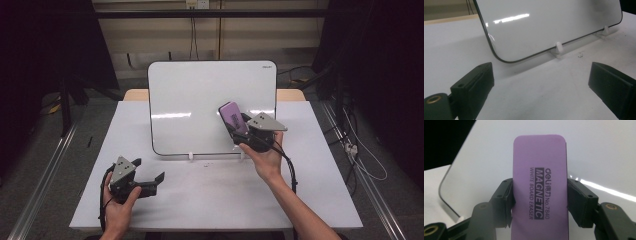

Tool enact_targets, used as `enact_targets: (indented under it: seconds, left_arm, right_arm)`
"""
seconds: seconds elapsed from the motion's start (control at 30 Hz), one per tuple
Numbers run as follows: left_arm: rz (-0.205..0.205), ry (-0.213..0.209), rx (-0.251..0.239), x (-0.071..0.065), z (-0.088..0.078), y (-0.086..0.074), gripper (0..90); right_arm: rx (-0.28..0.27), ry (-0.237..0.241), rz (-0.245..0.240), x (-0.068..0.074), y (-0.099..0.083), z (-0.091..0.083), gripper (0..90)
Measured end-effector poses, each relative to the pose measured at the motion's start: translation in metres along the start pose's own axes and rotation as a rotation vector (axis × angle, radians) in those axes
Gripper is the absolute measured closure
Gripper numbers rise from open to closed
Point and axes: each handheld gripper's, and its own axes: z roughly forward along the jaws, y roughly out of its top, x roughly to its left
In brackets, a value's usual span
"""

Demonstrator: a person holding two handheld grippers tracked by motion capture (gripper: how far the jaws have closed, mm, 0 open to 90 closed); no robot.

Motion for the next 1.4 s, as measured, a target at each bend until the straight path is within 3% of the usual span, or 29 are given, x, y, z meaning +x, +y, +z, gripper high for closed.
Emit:
enact_targets:
  seconds: [0.1, 0.2, 0.3, 0.37, 0.47, 0.57, 0.67, 0.73, 0.8, 0.83, 0.9, 0.97, 1.03, 1.17, 1.4]
  left_arm:
    - [-0.025, -0.003, -0.013, 0.000, 0.000, 0.000, 7.3]
    - [-0.017, -0.036, -0.003, -0.003, 0.000, 0.002, 8.1]
    - [-0.035, -0.052, -0.015, -0.007, 0.001, 0.005, 8.2]
    - [-0.063, -0.095, -0.017, -0.009, 0.003, 0.009, 9.4]
    - [-0.053, -0.139, -0.005, -0.015, 0.006, 0.018, 9.4]
    - [-0.072, -0.202, -0.006, -0.019, 0.009, 0.027, 9.3]
    - [-0.036, -0.189, -0.024, -0.026, 0.012, 0.038, 7.9]
    - [-0.044, -0.219, -0.031, -0.030, 0.014, 0.045, 7.9]
    - [-0.059, -0.223, -0.048, -0.034, 0.017, 0.051, 7.2]
    - [-0.048, -0.228, -0.057, -0.037, 0.019, 0.055, 7.2]
    - [-0.043, -0.222, -0.098, -0.043, 0.021, 0.060, 8.1]
    - [-0.065, -0.215, -0.145, -0.046, 0.024, 0.062, 11.5]
    - [-0.049, -0.194, -0.179, -0.049, 0.025, 0.063, 11.9]
    - [-0.086, -0.155, -0.284, -0.052, 0.030, 0.064, 18.6]
    - [-0.169, -0.173, -0.334, -0.055, 0.046, 0.071, 28.5]
  right_arm:
    - [-0.006, 0.031, 0.022, 0.006, -0.005, -0.001, 42.1]
    - [-0.013, 0.077, 0.044, 0.013, -0.011, -0.002, 42.1]
    - [-0.031, 0.114, 0.053, 0.020, -0.013, -0.004, 42.1]
    - [-0.041, 0.137, 0.060, 0.025, -0.014, -0.005, 42.1]
    - [-0.058, 0.166, 0.060, 0.030, -0.016, -0.005, 42.1]
    - [-0.071, 0.194, 0.067, 0.036, -0.017, -0.004, 42.1]
    - [-0.078, 0.212, 0.060, 0.042, -0.018, -0.005, 42.1]
    - [-0.085, 0.212, 0.062, 0.044, -0.019, -0.005, 42.1]
    - [-0.094, 0.220, 0.067, 0.045, -0.020, -0.005, 42.1]
    - [-0.096, 0.217, 0.068, 0.046, -0.020, -0.006, 42.1]
    - [-0.106, 0.230, 0.078, 0.047, -0.019, -0.007, 42.1]
    - [-0.112, 0.234, 0.083, 0.049, -0.019, -0.007, 42.1]
    - [-0.115, 0.246, 0.105, 0.051, -0.019, -0.007, 42.1]
    - [-0.121, 0.260, 0.115, 0.055, -0.020, -0.007, 42.1]
    - [-0.113, 0.278, 0.129, 0.062, -0.022, -0.004, 42.1]
